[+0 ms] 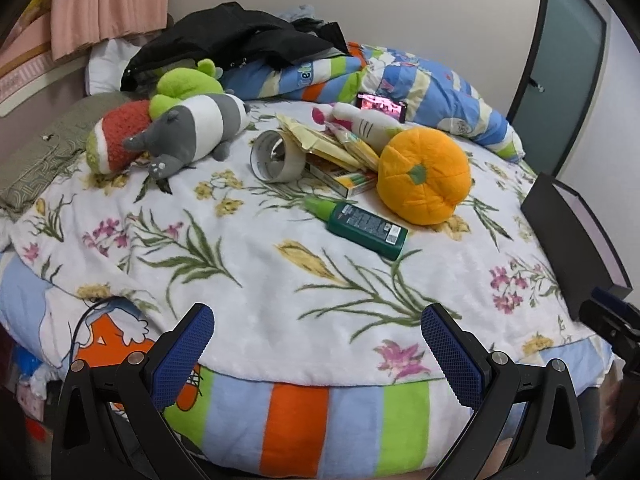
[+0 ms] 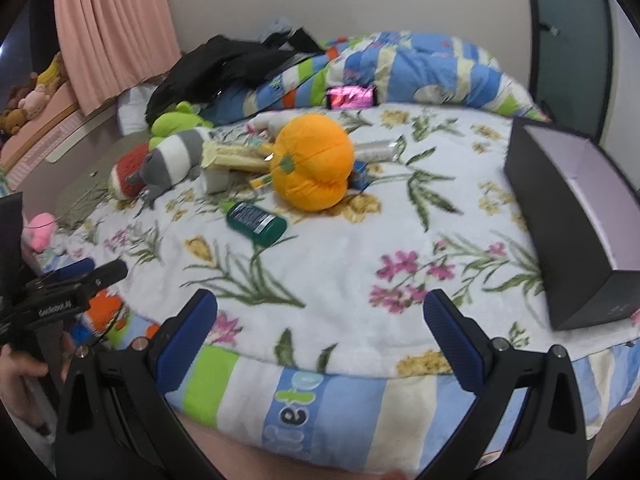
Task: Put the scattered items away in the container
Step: 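Move the right gripper toward the green bottle on the sheet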
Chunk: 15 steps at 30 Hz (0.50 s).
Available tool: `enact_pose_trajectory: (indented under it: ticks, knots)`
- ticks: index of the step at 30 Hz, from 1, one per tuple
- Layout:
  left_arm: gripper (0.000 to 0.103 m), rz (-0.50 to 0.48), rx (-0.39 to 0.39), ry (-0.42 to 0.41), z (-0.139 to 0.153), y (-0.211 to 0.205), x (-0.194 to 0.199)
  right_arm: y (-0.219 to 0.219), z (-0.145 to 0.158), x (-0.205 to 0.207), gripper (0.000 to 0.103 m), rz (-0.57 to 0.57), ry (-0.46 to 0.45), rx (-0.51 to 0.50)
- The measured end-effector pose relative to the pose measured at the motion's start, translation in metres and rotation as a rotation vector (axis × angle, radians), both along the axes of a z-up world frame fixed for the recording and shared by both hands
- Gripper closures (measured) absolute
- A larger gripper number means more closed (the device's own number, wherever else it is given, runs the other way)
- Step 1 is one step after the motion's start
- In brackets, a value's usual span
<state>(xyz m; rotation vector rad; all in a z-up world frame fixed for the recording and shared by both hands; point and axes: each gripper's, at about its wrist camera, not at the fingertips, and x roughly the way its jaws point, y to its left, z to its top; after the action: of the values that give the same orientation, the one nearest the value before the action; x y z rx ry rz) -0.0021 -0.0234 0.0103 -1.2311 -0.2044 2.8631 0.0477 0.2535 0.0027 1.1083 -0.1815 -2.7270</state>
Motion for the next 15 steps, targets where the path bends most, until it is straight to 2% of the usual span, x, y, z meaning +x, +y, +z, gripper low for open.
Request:
enact_pose_trajectory:
  ticks: [3, 6, 7, 9, 11, 15]
  knots:
    - [0.000, -0.020, -0.064, 0.008, 0.003, 0.001, -0.001, 0.001, -0.003, -0.002, 0.000, 0.013, -0.021, -0.011]
    - [0.000, -0.016, -0.094, -0.005, 0.004, -0.004, -0.006, 0.003, -0.007, -0.006, 0.000, 0.023, -0.034, -0.058]
    - [0.000, -0.027, -0.093, -0.012, 0.003, -0.006, -0.009, 0.004, -0.009, -0.009, 0.000, 0.028, -0.040, -0.089]
    - [0.000, -0.072, -0.032, -0.024, 0.002, -0.012, -0.017, 0.007, -0.013, -0.014, 0.000, 0.032, -0.048, -0.143]
    - [0.000, -0.111, 0.040, -0.034, 0.000, -0.020, -0.025, 0.007, -0.015, -0.019, 0.000, 0.046, 0.001, -0.163]
    - [0.000, -0.158, -0.020, -0.059, -0.006, -0.019, -0.048, -0.007, -0.015, -0.032, 0.000, 0.100, 0.096, -0.090]
